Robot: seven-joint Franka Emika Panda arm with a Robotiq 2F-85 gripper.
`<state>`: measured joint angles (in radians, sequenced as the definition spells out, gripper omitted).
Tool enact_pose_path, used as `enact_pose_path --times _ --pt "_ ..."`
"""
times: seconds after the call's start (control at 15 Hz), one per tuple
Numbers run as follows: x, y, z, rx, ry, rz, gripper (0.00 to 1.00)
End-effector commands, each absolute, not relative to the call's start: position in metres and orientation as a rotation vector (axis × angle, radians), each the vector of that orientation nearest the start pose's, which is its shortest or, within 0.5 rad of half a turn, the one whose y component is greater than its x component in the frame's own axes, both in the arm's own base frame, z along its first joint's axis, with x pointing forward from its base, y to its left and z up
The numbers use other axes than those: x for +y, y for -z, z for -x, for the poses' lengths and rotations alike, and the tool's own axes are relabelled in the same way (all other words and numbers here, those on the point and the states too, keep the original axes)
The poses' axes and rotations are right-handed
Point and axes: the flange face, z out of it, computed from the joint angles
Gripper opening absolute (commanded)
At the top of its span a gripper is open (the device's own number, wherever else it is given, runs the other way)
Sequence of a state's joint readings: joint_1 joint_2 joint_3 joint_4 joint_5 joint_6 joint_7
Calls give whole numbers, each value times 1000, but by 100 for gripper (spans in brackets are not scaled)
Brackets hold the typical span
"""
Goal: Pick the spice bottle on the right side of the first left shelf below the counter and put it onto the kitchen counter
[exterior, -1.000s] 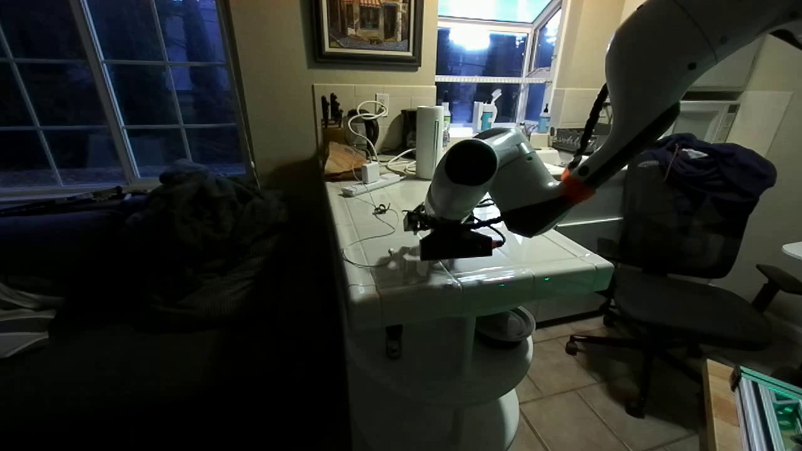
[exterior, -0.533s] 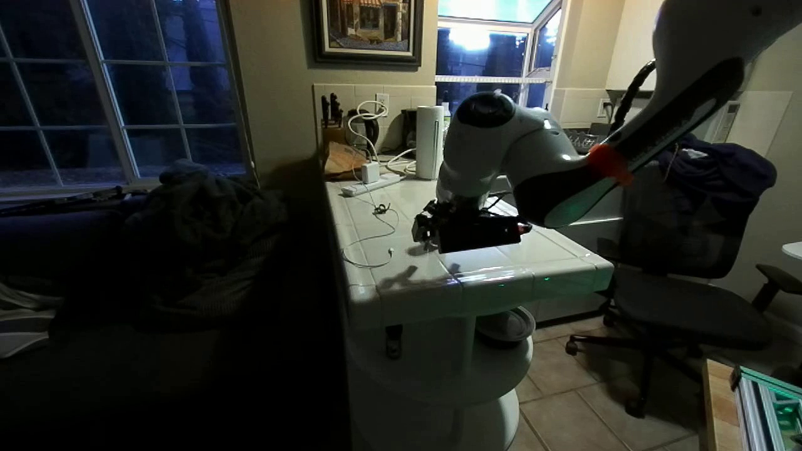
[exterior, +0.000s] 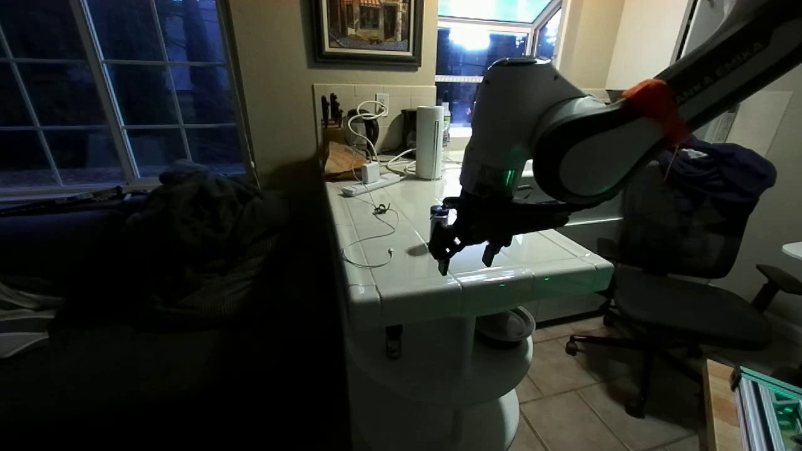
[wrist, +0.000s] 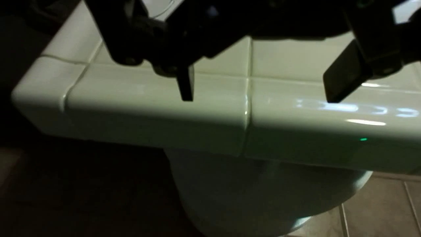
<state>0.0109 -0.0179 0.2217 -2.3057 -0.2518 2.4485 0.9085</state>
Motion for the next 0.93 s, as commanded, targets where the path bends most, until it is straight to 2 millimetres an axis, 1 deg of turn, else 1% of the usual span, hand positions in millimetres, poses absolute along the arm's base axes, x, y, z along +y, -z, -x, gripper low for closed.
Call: enact_pose_path --times 0.0,0.13,0.2,0.27,0.4,0.87 --pt "124 -386 -500 637 149 3018 100" --pt "120 -400 -494 556 2 2952 100" --pt "122 -386 -501 630 93 3005 100" --pt "120 -393 -499 597 50 2985 100" --pt "117 -400 -497 576 37 2969 100" --pt "119 -400 -496 565 32 2969 100"
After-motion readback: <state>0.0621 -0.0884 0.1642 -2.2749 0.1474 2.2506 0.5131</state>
